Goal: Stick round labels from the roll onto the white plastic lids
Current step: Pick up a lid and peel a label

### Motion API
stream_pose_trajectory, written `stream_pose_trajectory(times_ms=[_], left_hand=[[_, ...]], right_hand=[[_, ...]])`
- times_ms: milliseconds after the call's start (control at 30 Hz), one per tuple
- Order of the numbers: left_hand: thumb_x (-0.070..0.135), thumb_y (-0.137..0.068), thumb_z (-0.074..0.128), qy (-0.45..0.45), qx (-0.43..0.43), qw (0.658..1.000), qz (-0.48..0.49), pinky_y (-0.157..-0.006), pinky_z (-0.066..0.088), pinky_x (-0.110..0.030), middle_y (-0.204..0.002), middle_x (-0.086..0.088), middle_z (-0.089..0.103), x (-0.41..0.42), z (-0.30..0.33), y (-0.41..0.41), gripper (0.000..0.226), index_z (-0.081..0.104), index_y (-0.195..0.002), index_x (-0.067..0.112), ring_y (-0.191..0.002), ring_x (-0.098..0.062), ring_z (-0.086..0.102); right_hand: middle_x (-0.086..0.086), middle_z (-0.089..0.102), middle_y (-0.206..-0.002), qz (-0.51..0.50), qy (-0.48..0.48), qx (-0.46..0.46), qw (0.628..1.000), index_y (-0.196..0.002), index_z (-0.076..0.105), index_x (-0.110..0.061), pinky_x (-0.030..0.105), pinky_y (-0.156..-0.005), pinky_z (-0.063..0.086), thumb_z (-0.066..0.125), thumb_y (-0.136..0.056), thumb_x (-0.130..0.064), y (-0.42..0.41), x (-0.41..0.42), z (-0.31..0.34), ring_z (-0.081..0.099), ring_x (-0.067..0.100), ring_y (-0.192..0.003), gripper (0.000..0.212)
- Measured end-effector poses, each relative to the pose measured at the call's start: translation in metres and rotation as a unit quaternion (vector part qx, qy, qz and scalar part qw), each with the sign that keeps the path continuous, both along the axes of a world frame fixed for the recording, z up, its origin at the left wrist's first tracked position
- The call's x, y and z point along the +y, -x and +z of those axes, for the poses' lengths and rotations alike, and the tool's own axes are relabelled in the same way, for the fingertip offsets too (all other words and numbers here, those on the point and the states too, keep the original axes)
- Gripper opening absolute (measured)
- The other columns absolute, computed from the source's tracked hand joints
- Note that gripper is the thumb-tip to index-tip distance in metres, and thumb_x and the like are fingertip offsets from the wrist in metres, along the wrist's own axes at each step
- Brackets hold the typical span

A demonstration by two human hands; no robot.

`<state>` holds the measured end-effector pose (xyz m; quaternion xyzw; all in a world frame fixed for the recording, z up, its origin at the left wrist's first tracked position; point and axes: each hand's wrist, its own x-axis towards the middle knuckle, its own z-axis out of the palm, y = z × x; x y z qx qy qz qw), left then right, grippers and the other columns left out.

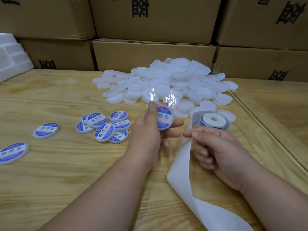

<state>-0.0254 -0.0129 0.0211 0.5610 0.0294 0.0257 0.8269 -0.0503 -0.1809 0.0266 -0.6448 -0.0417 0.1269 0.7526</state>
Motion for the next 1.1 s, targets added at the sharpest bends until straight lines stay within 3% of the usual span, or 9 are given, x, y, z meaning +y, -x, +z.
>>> stream_pose_trajectory(times_ms=[67,133,233,533,633,733,867,967,1100], left_hand=[[0.063,-0.101,0.036,0.0,0.019,1.0,0.015,-0.035,0.031,-0.018,-0.065,-0.005,0.071,0.0,0.003,0.002,0.045,0.067,-0.091,0.032,-0.038,-0.015,0.05],[0.06,-0.101,0.041,0.002,0.031,0.999,0.026,-0.036,0.03,-0.017,-0.056,-0.001,0.06,-0.001,0.004,0.002,0.041,0.068,-0.079,0.037,-0.037,-0.012,0.042],[0.046,-0.101,0.054,0.021,0.017,0.999,0.032,-0.038,0.032,-0.019,-0.058,0.0,0.059,-0.001,0.003,0.0,0.02,0.062,-0.09,0.031,-0.043,-0.011,0.044],[0.02,-0.094,0.069,0.213,0.066,0.974,0.049,-0.047,0.044,-0.017,-0.094,0.003,0.078,0.009,0.003,-0.008,0.014,0.065,-0.108,0.018,-0.057,-0.004,0.06],[0.011,-0.092,0.069,0.284,0.076,0.954,0.058,-0.051,0.045,-0.016,-0.102,0.005,0.078,0.014,0.003,-0.01,0.009,0.071,-0.101,0.013,-0.061,-0.003,0.062],[0.019,-0.092,0.068,0.319,0.071,0.942,0.074,-0.056,0.046,-0.017,-0.103,0.009,0.078,0.017,0.004,-0.011,0.014,0.07,-0.105,0.014,-0.069,-0.003,0.07],[0.043,-0.105,0.047,0.338,0.065,0.933,0.107,-0.056,0.05,-0.018,-0.103,0.012,0.078,0.018,0.005,-0.013,0.033,0.064,-0.113,0.016,-0.085,-0.007,0.076],[0.043,-0.105,0.047,0.351,0.062,0.928,0.11,-0.055,0.052,-0.018,-0.103,0.01,0.078,0.019,0.005,-0.013,0.037,0.062,-0.12,0.014,-0.085,-0.008,0.076],[0.035,-0.106,0.048,0.35,0.059,0.93,0.095,-0.062,0.053,-0.022,-0.101,0.005,0.079,0.02,0.007,-0.01,0.026,0.06,-0.114,0.014,-0.087,-0.013,0.077]], right_hand=[[0.003,0.037,-0.053,0.0,0.001,0.0,1.0,-0.088,0.077,-0.012,0.018,-0.038,0.021,0.053,-0.098,-0.01,0.0,0.0,0.0,0.028,0.012,-0.041,0.026],[0.003,0.038,-0.053,0.002,0.005,-0.002,1.0,-0.088,0.077,-0.013,0.019,-0.038,0.021,0.053,-0.098,-0.011,0.0,0.0,0.0,0.029,0.012,-0.042,0.026],[0.002,0.038,-0.053,0.004,0.007,-0.004,1.0,-0.084,0.079,-0.017,0.02,-0.037,0.021,0.053,-0.097,-0.012,0.0,0.0,0.0,0.029,0.011,-0.043,0.029],[0.003,0.038,-0.054,0.007,0.006,-0.013,1.0,-0.084,0.078,-0.017,0.02,-0.037,0.024,0.053,-0.098,-0.011,0.0,0.0,0.0,0.029,0.012,-0.043,0.029],[0.003,0.038,-0.054,0.005,0.004,-0.013,1.0,-0.084,0.078,-0.016,0.02,-0.037,0.024,0.053,-0.098,-0.01,0.0,0.0,0.0,0.03,0.012,-0.043,0.029],[0.003,0.038,-0.054,0.002,0.005,-0.016,1.0,-0.084,0.078,-0.016,0.02,-0.037,0.024,0.054,-0.096,-0.011,0.001,0.0,-0.001,0.03,0.012,-0.043,0.027],[0.003,0.038,-0.055,-0.028,0.013,-0.034,0.999,-0.082,0.078,-0.019,0.021,-0.039,0.023,0.054,-0.097,-0.007,0.001,0.0,-0.003,0.029,0.013,-0.043,0.031],[0.001,0.041,-0.055,-0.092,0.078,-0.084,0.989,-0.087,0.077,-0.022,0.024,-0.04,0.027,0.054,-0.098,-0.005,0.004,0.0,-0.007,0.031,0.014,-0.046,0.031],[-0.006,0.045,-0.062,-0.126,0.187,-0.17,0.959,-0.098,0.075,-0.03,0.015,-0.048,0.038,0.061,-0.097,-0.013,0.008,0.004,-0.009,0.041,0.009,-0.052,0.021]])
